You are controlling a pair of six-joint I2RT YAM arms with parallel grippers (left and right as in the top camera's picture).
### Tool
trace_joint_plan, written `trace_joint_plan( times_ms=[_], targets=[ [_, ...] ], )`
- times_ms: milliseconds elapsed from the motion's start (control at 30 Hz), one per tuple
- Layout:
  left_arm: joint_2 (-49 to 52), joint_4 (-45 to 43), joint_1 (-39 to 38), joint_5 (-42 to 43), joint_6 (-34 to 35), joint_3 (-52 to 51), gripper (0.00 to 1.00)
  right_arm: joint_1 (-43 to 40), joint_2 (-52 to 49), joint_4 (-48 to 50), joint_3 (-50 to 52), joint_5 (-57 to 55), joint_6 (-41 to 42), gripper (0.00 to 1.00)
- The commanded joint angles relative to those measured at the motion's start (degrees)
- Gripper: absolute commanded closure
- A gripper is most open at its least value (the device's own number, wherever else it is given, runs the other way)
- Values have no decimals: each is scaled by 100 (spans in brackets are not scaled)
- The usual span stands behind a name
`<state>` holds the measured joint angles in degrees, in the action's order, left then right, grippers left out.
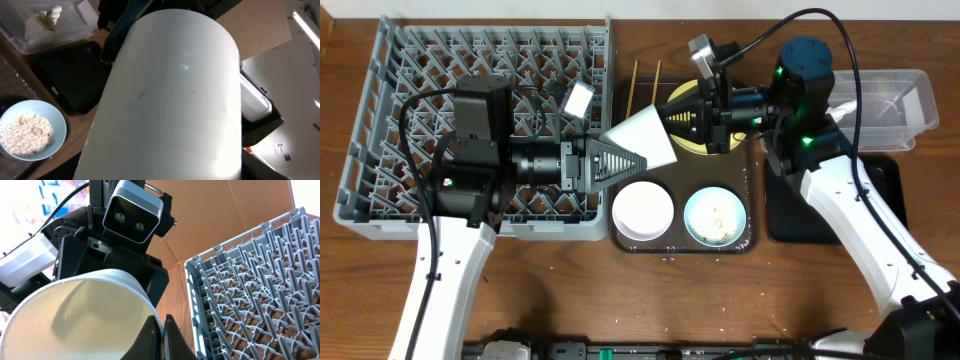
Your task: Sort waste into correct bins and load items into the dishwasher
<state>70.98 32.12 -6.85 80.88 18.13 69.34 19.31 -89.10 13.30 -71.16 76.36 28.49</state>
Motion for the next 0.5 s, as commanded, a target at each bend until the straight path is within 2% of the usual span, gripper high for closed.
trace_joint_plan(
  times_ms=[0,167,300,467],
  targets=[
    [-26,-155,-13,118,20,96,33,11,48,-81,-35,7,170,99],
    [-28,-787,133,120,503,98,23,13,48,-94,-35,376,170,99],
    [-28,-1239,149,118,793,98,23,26,48,-90,-35,382,168,99],
    [-26,-1279,149,120,815,96,42,20,48,-90,-35,358,166,99]
  ],
)
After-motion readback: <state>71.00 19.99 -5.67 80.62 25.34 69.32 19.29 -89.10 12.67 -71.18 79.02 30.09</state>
